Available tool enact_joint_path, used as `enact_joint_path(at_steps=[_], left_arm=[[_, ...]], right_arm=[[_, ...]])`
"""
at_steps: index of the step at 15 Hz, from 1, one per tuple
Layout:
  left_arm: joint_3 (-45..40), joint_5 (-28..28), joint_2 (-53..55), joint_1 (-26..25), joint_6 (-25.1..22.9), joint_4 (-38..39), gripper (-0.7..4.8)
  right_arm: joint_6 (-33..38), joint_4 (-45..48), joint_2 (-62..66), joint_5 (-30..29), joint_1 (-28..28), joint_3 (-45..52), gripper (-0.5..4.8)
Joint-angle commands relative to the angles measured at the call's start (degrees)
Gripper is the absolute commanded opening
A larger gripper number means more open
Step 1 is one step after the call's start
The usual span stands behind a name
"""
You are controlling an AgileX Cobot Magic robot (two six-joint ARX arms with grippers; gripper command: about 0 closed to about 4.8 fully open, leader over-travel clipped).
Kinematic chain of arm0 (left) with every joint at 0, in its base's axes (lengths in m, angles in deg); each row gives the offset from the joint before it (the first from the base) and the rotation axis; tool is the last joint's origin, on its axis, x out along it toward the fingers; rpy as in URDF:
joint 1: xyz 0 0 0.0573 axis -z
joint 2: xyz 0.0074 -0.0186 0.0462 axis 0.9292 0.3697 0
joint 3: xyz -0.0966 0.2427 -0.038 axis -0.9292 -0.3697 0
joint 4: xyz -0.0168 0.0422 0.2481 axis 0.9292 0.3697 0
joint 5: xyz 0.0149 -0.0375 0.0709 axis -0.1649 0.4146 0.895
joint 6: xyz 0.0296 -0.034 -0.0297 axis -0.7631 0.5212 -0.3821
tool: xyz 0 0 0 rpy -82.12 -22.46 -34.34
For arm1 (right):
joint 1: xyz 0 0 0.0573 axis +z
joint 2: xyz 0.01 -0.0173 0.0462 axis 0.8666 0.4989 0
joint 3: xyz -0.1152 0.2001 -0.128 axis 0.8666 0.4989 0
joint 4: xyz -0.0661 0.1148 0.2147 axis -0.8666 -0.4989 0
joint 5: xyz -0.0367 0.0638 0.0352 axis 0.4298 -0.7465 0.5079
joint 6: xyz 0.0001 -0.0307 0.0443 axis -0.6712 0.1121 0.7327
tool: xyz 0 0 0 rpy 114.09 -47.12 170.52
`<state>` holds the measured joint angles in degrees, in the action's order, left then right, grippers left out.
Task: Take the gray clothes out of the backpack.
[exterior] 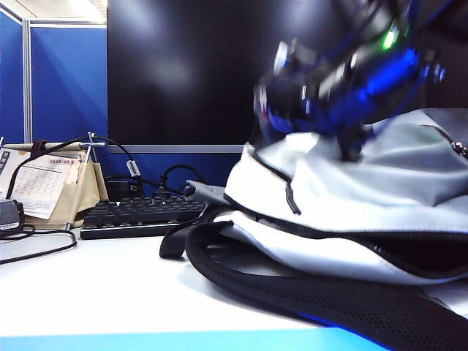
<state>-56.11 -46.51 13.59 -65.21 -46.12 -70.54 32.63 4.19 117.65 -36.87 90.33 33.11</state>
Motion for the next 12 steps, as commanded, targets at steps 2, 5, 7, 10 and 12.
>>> enact_joint_path(at_steps=[2, 5, 7, 10, 12], left_arm=[[-0.1, -2.3, 4.2, 0.0, -1.7, 0.4, 0.89], [-0.3, -12.0, 16.6, 0.1, -1.7, -2.8, 0.89], [-0.3, -21.6, 26.6, 1.5, -3.1, -12.4, 0.89], [-0.1, -24.1, 48.3, 13.0, -10.5, -29.3, 1.33], [2.3, -20.7, 65.0, 22.6, -18.4, -38.5, 2.42]], right_arm=[[2.6, 1.2, -0.9, -0.1, 0.0, -0.2, -0.05], [14.2, 19.1, -13.1, -2.4, -4.3, -0.2, -0.05], [18.3, 24.4, -18.6, -2.4, -7.4, -0.2, -0.05], [21.6, 23.5, -22.9, -4.2, -10.4, -0.2, -0.05], [22.0, 21.2, -22.9, -6.7, -10.6, -0.2, -0.05]])
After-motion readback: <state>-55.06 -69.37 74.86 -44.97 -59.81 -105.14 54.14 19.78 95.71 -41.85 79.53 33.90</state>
